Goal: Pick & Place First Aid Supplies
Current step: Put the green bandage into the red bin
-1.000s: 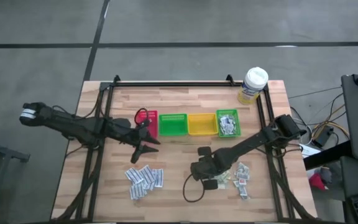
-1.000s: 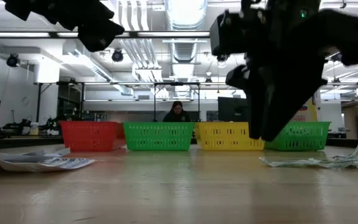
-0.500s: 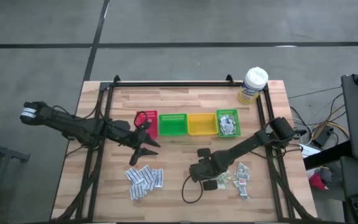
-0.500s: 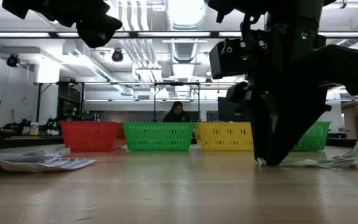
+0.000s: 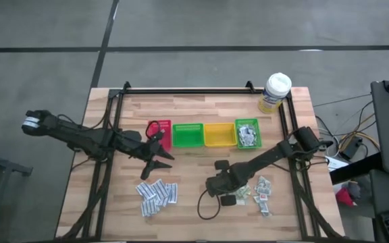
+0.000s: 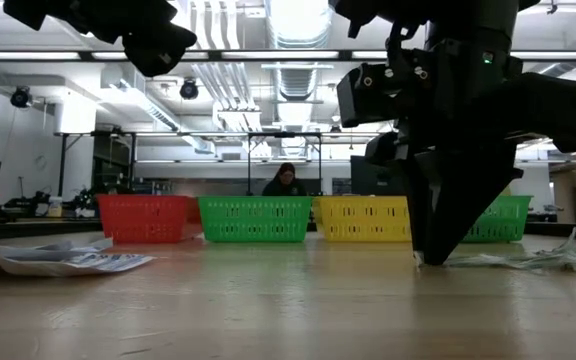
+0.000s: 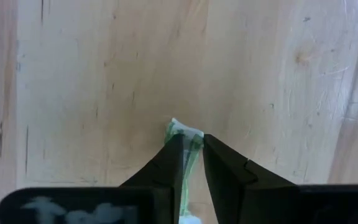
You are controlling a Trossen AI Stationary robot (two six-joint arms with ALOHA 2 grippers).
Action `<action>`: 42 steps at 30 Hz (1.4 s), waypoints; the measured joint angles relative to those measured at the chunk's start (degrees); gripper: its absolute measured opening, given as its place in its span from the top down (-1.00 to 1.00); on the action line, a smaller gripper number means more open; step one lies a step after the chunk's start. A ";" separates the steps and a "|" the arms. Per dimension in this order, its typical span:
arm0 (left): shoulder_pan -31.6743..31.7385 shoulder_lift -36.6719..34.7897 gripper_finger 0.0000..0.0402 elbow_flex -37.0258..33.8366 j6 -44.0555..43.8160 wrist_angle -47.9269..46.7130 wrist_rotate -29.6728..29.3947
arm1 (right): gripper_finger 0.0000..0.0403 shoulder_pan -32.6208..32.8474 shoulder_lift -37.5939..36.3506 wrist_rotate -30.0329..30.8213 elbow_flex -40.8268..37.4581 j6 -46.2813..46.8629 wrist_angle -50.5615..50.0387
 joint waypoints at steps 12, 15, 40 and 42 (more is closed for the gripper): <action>0.00 0.00 0.27 -0.06 -0.02 0.01 0.00 | 0.94 -0.07 -0.17 0.02 2.07 -0.42 -0.20; 0.00 0.00 0.27 -0.68 -0.04 0.07 0.02 | 0.96 -0.07 -0.27 0.01 3.29 -0.42 -0.26; -0.81 0.29 0.27 -15.94 -4.19 23.97 0.02 | 0.96 -0.07 -0.48 27.38 16.98 -2.77 11.08; -1.02 0.48 0.27 -16.61 -3.98 25.38 -0.19 | 0.96 -0.08 -0.48 31.05 16.98 -4.05 14.72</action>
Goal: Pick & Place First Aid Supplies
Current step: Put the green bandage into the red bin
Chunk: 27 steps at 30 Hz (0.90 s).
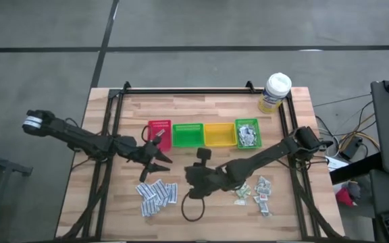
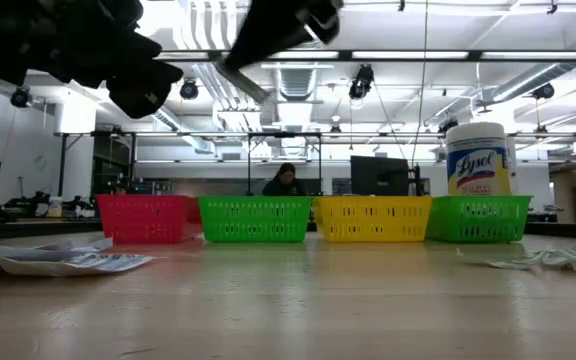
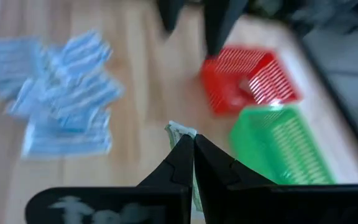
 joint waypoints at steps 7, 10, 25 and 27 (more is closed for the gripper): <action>-0.40 2.14 0.27 -0.21 0.75 1.95 -6.06 | 0.96 -0.05 0.00 6.54 0.00 -3.98 12.95; -0.40 3.39 0.27 -0.06 1.11 3.58 -6.32 | 0.96 0.01 0.00 12.41 0.00 -3.90 15.60; -0.40 5.80 0.27 -0.11 4.14 12.62 -12.56 | 0.96 0.01 0.45 25.55 -0.65 5.40 19.02; -0.40 6.08 0.27 -0.11 4.37 13.50 -13.18 | 0.96 0.01 0.53 25.63 -0.64 4.50 21.46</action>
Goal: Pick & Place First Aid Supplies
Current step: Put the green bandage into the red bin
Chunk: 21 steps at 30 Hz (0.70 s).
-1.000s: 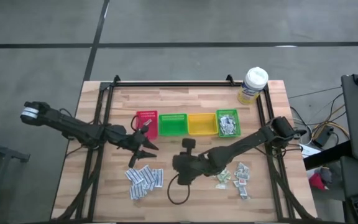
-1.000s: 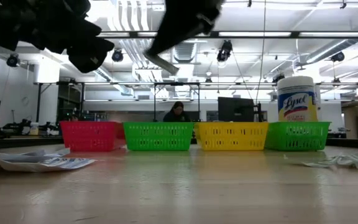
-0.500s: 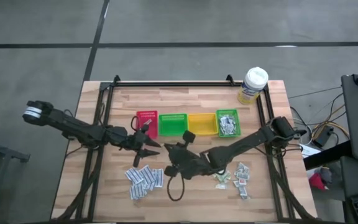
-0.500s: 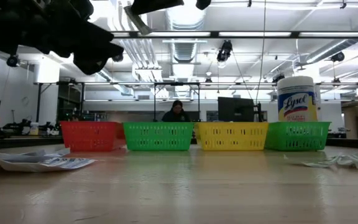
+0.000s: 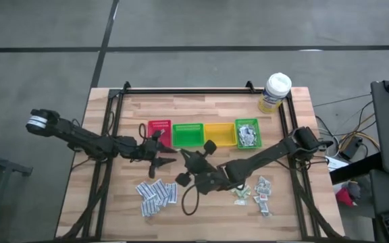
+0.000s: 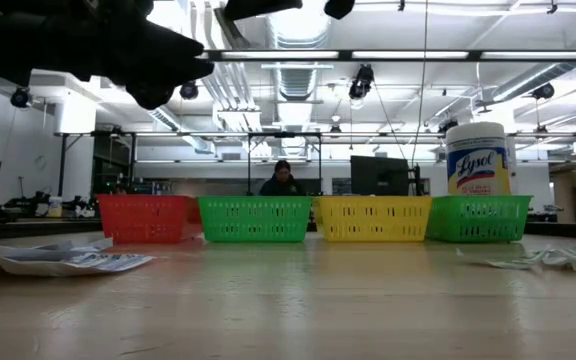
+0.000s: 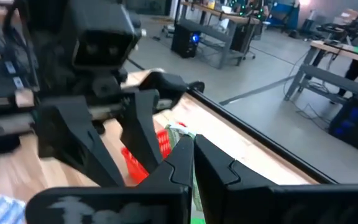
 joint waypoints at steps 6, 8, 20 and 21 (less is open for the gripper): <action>0.00 0.37 0.27 0.00 1.11 2.29 -0.62 | 0.96 -0.17 1.59 -0.57 -0.04 -5.37 9.53; 0.00 0.26 0.27 0.00 1.13 2.58 -0.62 | 0.96 -0.26 1.88 -1.26 -0.04 -6.71 12.31; 0.00 -0.18 0.27 0.00 1.11 4.42 -0.62 | 0.96 -0.37 2.09 -1.61 -0.14 -7.27 13.31; 0.00 -0.18 0.27 0.00 1.10 4.46 -0.61 | 0.96 -0.37 2.09 -1.61 -0.15 -7.28 13.29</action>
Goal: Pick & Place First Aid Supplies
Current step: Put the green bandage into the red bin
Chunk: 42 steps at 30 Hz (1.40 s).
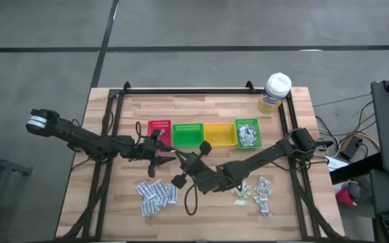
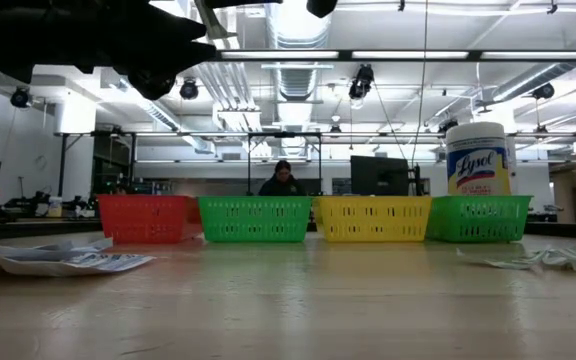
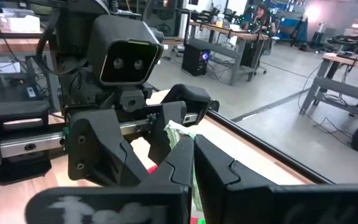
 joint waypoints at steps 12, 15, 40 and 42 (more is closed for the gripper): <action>0.00 0.00 0.27 0.00 -0.49 0.27 -1.09 | 0.96 -0.02 0.00 -0.09 -0.11 0.61 0.30; 0.11 0.00 0.27 0.24 0.10 1.23 -1.98 | 0.96 -0.21 0.00 -1.76 -0.11 0.67 1.58; 0.13 0.44 0.97 2.03 1.25 -0.13 -3.89 | 0.96 -0.68 0.00 -5.78 -0.08 0.66 1.73; 0.13 0.44 0.99 2.03 1.09 -0.16 -3.72 | 0.96 -0.68 0.00 -5.90 -0.11 0.46 1.59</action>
